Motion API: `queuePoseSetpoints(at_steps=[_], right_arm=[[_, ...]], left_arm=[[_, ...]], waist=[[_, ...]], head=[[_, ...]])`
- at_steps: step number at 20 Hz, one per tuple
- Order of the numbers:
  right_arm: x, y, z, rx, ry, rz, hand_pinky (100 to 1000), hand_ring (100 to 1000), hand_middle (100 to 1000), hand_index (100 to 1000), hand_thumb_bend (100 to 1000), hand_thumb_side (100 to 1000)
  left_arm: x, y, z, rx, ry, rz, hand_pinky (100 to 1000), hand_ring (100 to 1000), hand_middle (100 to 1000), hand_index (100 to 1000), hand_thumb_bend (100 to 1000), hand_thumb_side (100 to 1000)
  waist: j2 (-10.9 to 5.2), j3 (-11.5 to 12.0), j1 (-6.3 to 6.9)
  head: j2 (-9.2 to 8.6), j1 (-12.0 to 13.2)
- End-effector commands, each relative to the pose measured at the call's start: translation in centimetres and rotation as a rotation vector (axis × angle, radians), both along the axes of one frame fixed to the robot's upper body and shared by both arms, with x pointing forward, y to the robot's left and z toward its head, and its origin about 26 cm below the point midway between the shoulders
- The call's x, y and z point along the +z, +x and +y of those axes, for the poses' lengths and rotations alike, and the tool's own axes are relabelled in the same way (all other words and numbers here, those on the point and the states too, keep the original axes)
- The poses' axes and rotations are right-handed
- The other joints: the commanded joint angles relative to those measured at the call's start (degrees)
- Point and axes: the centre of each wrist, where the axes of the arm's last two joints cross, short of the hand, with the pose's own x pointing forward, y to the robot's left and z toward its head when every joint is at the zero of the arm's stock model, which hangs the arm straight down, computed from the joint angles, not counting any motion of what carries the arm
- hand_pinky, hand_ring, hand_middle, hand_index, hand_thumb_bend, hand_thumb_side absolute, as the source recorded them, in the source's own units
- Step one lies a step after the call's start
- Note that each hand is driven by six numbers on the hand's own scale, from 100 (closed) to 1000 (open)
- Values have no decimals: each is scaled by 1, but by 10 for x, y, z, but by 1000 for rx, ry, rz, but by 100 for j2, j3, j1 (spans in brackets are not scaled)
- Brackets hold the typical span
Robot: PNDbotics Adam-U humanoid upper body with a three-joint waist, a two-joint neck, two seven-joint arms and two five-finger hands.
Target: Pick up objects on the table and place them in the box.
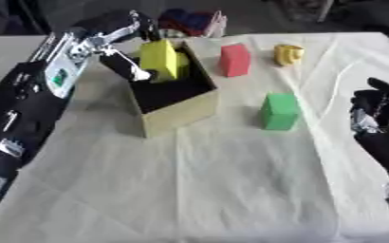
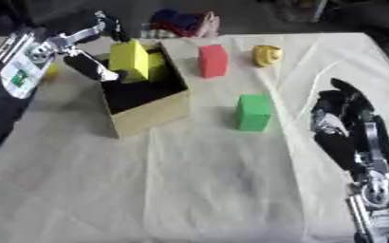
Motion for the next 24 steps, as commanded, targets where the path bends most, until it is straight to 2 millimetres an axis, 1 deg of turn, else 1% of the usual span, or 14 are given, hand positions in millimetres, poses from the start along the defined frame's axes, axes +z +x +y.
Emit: queuePoseSetpoints(at_steps=[1,2,3,6,7,9,12,14,16,18,20,22,24], right_arm=[[7,2,-1,7,-7,-23,798,744,682,869,100,255],[7,2,-2,6,-7,-23,798,744,682,869,100,255],[7,2,-2,5,-8,-23,798,744,682,869,100,255],[7,2,-2,3,-9,-21,798,744,682,869,100,255],[7,2,-2,2,-9,-20,798,744,682,869,100,255],[6,2,-3,0,-10,-19,798,744,681,869,100,255],[5,1,-5,-9,-11,-15,798,744,681,869,100,255],[4,0,-7,-19,-12,-11,798,744,681,868,100,255],[3,0,-9,-26,-13,-7,798,743,680,868,100,255],[2,-1,-9,-28,-14,-5,798,744,680,869,100,255],[2,-1,-9,-27,-15,-3,798,744,680,868,100,255],[2,0,-9,-23,-16,-3,798,744,680,868,100,255],[3,0,-7,-15,-16,-5,798,744,680,869,100,255]], left_arm=[[13,1,-3,-30,66,-26,828,779,770,830,645,395],[12,1,-3,-35,104,-18,836,791,790,848,657,400],[12,1,-2,-35,140,-12,854,815,830,887,730,447],[18,0,3,-17,234,-6,868,836,863,916,819,505],[22,-1,5,-7,255,-8,872,840,869,921,828,528],[36,-3,15,24,256,-31,866,829,856,908,803,531],[62,-7,38,97,179,-96,854,804,825,888,750,517],[78,-9,65,177,110,-125,853,799,817,885,745,516],[85,-9,96,275,49,-134,850,797,811,881,734,507],[84,-12,128,384,10,-133,846,794,803,877,727,499],[76,-13,153,487,-31,-123,840,789,798,875,717,497],[59,-14,175,593,-72,-100,838,791,801,875,716,493],[42,-14,188,680,-117,-77,838,794,804,875,719,490]], waist=[[-7,-11,32],[-9,-14,37],[-11,-16,41],[-20,-15,51],[-23,-13,53],[-31,-8,57],[-48,30,61],[-61,73,68],[-77,116,85],[-86,141,95],[-88,147,97],[-83,124,92],[-55,80,81]], head=[[23,11],[23,10],[23,10],[23,6],[23,6],[23,1],[23,-22],[23,-61],[23,-98],[23,-124],[23,-136],[23,-127],[23,-95]])
